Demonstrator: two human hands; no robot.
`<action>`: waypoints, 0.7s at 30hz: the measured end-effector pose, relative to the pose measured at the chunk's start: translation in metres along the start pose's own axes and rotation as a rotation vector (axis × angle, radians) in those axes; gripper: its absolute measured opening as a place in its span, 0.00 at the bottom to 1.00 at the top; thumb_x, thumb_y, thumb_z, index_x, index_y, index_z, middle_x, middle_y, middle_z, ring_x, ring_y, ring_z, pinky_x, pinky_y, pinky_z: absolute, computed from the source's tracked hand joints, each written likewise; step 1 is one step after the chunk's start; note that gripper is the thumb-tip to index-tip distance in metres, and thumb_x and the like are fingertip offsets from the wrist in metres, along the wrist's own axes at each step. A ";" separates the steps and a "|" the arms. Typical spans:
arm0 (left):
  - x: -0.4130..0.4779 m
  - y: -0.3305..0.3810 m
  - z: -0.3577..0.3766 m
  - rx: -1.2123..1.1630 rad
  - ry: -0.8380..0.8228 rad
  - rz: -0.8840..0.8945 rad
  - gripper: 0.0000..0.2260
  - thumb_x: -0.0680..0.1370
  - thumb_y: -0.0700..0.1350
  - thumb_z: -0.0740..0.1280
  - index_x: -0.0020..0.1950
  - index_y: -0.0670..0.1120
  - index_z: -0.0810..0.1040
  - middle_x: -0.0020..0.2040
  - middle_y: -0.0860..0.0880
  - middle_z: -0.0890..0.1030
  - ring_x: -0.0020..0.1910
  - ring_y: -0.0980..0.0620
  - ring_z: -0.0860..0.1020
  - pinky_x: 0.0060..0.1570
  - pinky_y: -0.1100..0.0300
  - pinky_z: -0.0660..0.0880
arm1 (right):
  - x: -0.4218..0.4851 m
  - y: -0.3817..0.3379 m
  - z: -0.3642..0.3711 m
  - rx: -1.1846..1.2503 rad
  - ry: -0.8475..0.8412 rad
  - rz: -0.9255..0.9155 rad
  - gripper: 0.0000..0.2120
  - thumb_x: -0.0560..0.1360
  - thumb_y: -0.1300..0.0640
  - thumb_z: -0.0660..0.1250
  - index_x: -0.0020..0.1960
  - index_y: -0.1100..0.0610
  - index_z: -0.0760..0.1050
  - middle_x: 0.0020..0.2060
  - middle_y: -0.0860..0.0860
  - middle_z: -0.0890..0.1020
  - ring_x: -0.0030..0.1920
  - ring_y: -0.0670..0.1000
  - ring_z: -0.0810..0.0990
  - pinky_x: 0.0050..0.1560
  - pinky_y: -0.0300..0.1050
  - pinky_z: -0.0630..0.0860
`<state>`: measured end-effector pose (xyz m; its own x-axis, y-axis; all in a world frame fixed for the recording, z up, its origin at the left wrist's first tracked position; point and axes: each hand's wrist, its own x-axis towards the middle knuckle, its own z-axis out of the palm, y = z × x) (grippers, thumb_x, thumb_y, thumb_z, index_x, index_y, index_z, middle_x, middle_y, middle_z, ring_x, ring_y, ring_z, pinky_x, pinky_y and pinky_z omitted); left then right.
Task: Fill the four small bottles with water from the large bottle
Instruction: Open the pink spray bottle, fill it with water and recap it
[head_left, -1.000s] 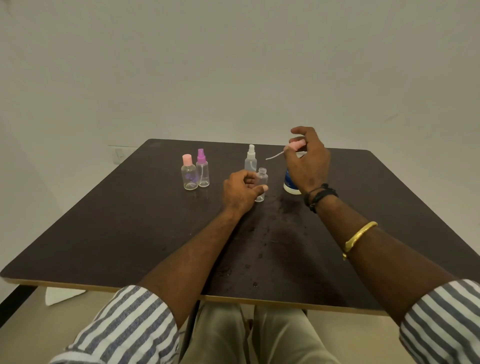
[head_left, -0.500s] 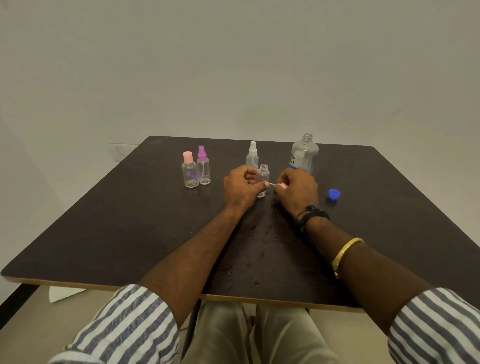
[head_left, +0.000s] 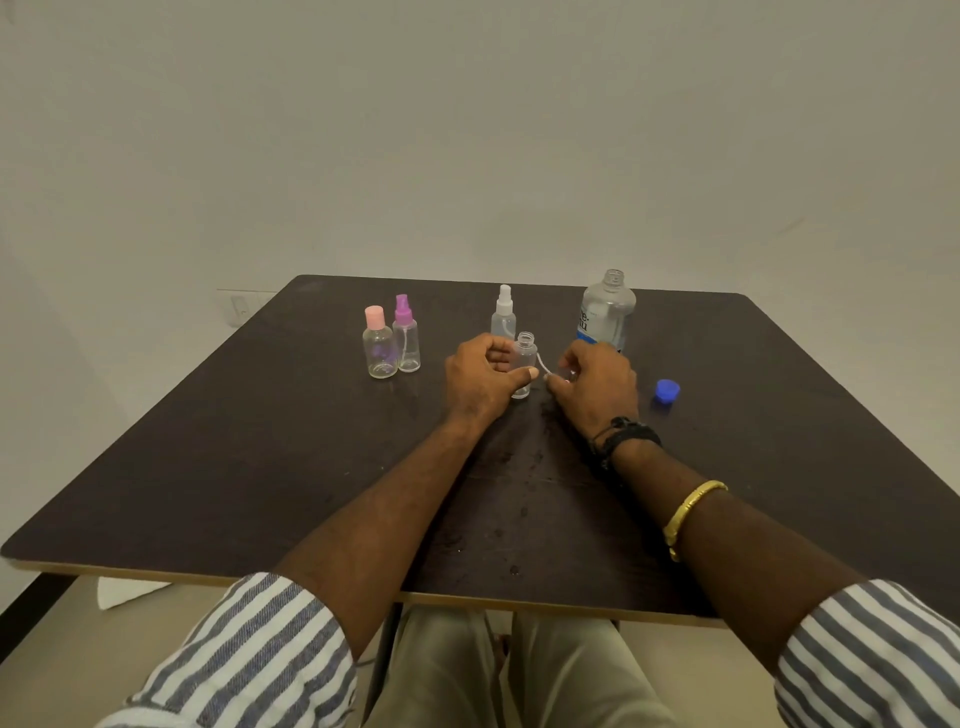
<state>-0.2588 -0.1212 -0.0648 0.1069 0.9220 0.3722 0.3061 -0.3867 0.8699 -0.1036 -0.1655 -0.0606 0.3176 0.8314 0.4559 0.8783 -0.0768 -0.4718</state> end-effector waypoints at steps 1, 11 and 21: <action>0.000 0.000 0.000 -0.004 0.005 0.001 0.17 0.67 0.47 0.82 0.53 0.45 0.83 0.46 0.50 0.85 0.44 0.56 0.84 0.44 0.67 0.81 | 0.002 -0.001 -0.003 0.020 0.037 -0.007 0.10 0.74 0.48 0.74 0.48 0.53 0.78 0.47 0.51 0.79 0.46 0.50 0.77 0.47 0.45 0.77; 0.001 0.003 0.006 -0.008 -0.012 -0.006 0.19 0.69 0.48 0.82 0.55 0.44 0.83 0.49 0.48 0.86 0.46 0.55 0.84 0.50 0.59 0.83 | 0.024 -0.002 -0.028 0.140 0.358 0.039 0.14 0.74 0.51 0.73 0.55 0.53 0.74 0.55 0.55 0.74 0.53 0.52 0.76 0.48 0.44 0.75; 0.005 0.005 0.009 -0.022 -0.037 -0.016 0.18 0.70 0.48 0.81 0.56 0.44 0.83 0.50 0.48 0.86 0.47 0.55 0.84 0.52 0.56 0.84 | 0.034 0.011 -0.022 0.119 0.349 0.143 0.30 0.70 0.48 0.78 0.64 0.55 0.67 0.61 0.56 0.72 0.60 0.56 0.74 0.52 0.45 0.74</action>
<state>-0.2485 -0.1189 -0.0611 0.1373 0.9280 0.3465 0.2867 -0.3721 0.8828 -0.0758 -0.1500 -0.0338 0.5544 0.5780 0.5988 0.7752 -0.0968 -0.6243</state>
